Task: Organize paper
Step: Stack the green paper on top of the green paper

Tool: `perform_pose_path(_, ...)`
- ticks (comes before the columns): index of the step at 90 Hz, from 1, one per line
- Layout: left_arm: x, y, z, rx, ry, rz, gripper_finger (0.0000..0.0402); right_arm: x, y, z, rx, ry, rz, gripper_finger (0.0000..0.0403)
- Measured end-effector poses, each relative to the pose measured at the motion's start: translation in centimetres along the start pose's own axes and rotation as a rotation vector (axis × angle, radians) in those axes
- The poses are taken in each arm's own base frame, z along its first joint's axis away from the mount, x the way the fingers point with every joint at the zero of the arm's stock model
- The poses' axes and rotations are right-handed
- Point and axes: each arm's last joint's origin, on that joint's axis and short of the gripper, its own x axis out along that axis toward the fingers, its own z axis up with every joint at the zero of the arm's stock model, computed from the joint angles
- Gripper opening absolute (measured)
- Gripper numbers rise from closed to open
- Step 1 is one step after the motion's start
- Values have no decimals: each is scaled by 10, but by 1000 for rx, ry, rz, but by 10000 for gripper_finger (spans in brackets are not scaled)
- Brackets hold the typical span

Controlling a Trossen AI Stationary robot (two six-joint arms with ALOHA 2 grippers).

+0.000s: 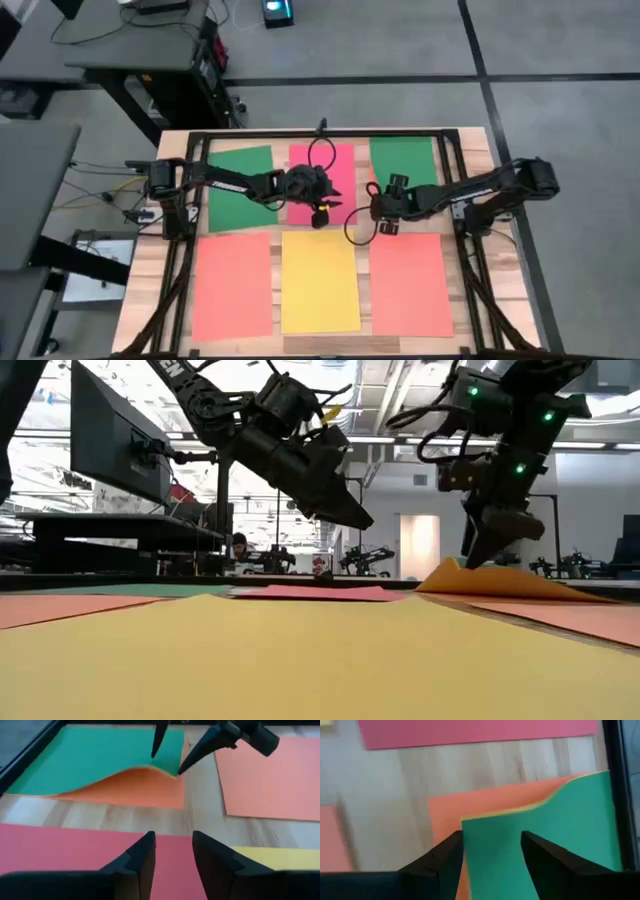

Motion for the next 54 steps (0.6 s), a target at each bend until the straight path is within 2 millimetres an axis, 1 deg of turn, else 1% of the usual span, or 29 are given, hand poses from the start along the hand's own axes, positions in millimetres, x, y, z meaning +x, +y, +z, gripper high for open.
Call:
perform_pose_path(13, 0, -2, -1, 1, 15, -5, 115, -7, 7, -5, 3, 19, 61, 187)
perform_pose_path(32, 0, -2, -2, 0, 27, -7, 115, -10, 20, -13, -76, 50, 75, 187)
perform_pose_path(41, 0, -2, -3, -3, 28, -8, 115, -7, 24, -21, -116, 70, 76, 191)
perform_pose_path(54, 0, -3, -3, -2, 29, -9, 115, 4, 23, -38, -133, 129, 63, 200)
